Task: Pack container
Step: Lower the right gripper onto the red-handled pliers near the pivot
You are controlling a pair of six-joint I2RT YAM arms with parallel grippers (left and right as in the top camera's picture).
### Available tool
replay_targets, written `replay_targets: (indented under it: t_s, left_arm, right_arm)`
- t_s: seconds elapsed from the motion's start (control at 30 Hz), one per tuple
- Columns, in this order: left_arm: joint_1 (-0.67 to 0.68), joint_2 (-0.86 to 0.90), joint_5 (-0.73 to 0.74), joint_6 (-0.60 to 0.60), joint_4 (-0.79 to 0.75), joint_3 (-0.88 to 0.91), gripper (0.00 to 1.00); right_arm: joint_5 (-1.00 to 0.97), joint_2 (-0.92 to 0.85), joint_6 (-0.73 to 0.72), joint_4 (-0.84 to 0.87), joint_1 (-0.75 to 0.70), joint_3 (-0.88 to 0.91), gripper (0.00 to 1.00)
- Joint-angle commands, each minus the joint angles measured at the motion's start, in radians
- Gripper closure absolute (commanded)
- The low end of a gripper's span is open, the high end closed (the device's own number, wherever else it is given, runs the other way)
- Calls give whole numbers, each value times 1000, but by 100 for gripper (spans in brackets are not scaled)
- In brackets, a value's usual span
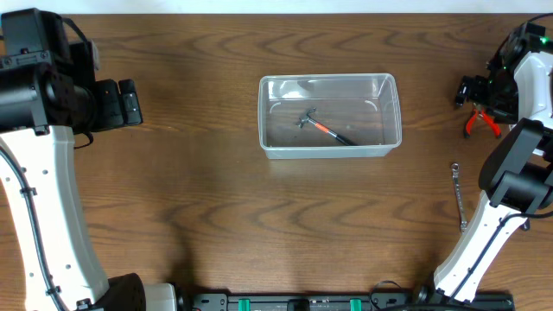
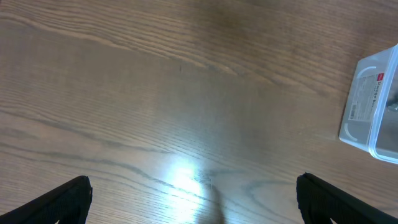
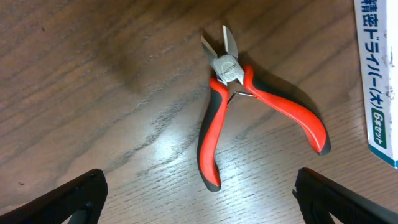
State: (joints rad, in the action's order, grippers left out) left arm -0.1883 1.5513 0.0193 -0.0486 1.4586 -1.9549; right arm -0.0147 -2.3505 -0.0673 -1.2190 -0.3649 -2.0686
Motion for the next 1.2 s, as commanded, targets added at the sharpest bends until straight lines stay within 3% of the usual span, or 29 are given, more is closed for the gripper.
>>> replay_targets:
  t_s: [0.0,0.9,1.17]
  left_arm:
    - [-3,4,-1,10,3,-19,2]
    - [-3,4,-1,10,2,-19,2]
    - [-3,4,-1,10,2,-19,2]
  right_arm:
    - [5,-8,17,4,-1,2,1]
    - [20,-9,8,13,0,5,2]
    - [20,-9,1,51,0,78,2]
